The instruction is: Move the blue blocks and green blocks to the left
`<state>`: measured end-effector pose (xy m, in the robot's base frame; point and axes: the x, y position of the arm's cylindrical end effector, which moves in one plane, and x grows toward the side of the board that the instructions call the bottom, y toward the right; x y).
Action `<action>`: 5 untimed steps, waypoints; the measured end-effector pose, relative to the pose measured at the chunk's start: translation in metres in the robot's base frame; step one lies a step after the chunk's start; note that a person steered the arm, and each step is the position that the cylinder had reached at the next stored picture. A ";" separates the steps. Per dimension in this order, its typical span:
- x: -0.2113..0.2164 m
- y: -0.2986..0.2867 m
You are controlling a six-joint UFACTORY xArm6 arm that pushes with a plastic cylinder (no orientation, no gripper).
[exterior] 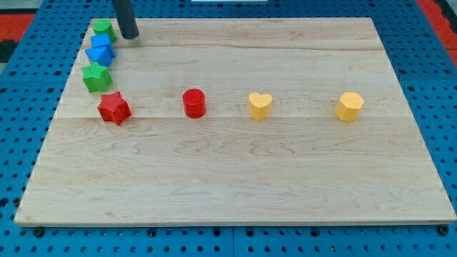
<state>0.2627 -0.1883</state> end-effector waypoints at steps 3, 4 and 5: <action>0.055 -0.021; 0.055 -0.032; 0.055 -0.050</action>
<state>0.3177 -0.2383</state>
